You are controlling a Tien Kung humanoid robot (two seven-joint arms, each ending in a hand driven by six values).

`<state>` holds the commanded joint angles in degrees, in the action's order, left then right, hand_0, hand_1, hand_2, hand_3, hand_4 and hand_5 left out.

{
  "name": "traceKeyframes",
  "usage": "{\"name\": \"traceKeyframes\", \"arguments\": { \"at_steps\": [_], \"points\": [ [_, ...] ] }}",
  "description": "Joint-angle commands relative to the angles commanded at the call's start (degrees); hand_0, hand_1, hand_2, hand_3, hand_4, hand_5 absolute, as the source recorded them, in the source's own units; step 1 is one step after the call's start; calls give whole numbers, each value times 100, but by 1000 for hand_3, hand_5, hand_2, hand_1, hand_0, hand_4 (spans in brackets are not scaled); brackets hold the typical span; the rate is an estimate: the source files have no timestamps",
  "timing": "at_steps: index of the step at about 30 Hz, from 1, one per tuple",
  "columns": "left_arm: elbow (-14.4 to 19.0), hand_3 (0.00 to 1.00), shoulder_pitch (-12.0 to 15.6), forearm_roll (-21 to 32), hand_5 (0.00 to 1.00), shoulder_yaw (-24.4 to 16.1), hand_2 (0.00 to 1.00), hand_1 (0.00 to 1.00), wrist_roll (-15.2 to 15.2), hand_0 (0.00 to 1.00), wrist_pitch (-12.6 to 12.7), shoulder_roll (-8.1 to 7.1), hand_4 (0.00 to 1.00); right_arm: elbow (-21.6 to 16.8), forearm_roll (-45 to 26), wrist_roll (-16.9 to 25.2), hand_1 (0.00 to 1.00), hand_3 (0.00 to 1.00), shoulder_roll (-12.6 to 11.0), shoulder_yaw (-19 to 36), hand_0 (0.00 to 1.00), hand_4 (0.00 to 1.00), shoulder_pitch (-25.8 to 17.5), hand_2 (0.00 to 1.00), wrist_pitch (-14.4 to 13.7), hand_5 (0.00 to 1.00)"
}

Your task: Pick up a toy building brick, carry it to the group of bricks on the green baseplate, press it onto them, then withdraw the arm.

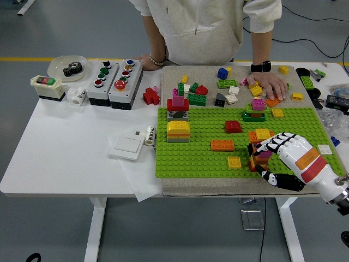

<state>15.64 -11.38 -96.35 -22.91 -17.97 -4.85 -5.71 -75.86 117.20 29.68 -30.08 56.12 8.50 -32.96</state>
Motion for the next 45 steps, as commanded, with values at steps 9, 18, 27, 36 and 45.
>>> {"name": "traceKeyframes", "arguments": {
  "at_steps": [9,18,27,36,45],
  "points": [
    [3,601,-8,25,727,14,674,609,6,519,-4,-2,622,81,15,2,573,539,24,-17,592,648,21,600,-4,323],
    [1,599,-13,14,727,12,674,610,9,519,-18,-4,622,103,42,6,572,541,52,-29,590,652,18,601,-20,324],
    [1,600,-22,27,727,18,674,607,16,520,-20,-3,622,146,71,2,571,541,74,-53,585,656,22,601,-27,328],
    [2,599,-10,7,727,0,674,610,22,519,-41,2,622,179,102,-3,563,543,96,-34,579,658,-32,599,-45,325],
    [1,600,15,-32,727,-24,674,611,31,518,-66,5,623,173,117,-3,562,543,110,-27,577,658,-96,597,-58,323]
  ]
}}
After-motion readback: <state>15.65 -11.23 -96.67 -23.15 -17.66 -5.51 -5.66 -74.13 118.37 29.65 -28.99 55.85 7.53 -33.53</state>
